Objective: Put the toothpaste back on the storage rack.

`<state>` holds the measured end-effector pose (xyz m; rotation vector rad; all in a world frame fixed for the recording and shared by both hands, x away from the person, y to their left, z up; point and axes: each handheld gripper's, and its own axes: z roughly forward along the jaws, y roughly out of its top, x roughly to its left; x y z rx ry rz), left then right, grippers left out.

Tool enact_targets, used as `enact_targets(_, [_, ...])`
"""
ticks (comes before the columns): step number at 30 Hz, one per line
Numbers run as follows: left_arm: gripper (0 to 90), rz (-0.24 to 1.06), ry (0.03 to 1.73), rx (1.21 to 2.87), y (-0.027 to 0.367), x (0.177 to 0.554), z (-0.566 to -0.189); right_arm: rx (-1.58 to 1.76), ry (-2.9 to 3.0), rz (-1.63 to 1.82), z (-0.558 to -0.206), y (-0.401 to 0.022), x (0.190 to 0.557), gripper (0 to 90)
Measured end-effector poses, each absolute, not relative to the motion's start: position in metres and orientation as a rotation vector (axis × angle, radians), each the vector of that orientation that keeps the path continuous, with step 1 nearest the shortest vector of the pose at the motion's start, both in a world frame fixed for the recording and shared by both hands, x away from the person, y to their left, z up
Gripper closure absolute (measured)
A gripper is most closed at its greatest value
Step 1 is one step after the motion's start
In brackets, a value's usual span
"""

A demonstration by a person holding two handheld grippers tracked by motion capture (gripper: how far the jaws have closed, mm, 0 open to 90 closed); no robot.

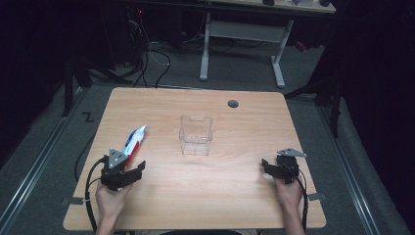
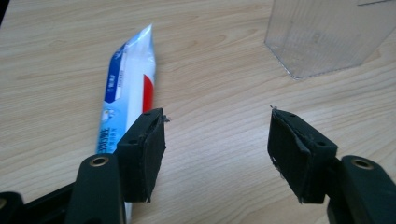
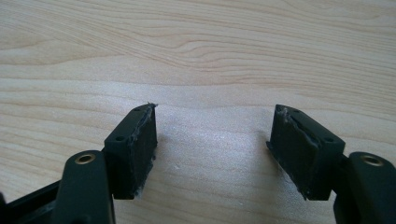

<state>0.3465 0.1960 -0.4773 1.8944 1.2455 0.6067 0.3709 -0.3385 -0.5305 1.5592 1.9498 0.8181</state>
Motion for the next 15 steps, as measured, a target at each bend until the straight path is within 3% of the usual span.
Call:
enact_targets(4, [37.7, 0.665, 1.260, 1.909, 0.201, 0.348, -0.472, 1.560, 1.949, 0.818, -0.531, -0.338, 0.371, 32.0])
enact_targets(15, [38.6, 0.640, 1.294, 1.882, 0.214, 0.358, -0.467, 1.559, 1.950, 0.818, -0.531, -0.339, 0.371, 32.0])
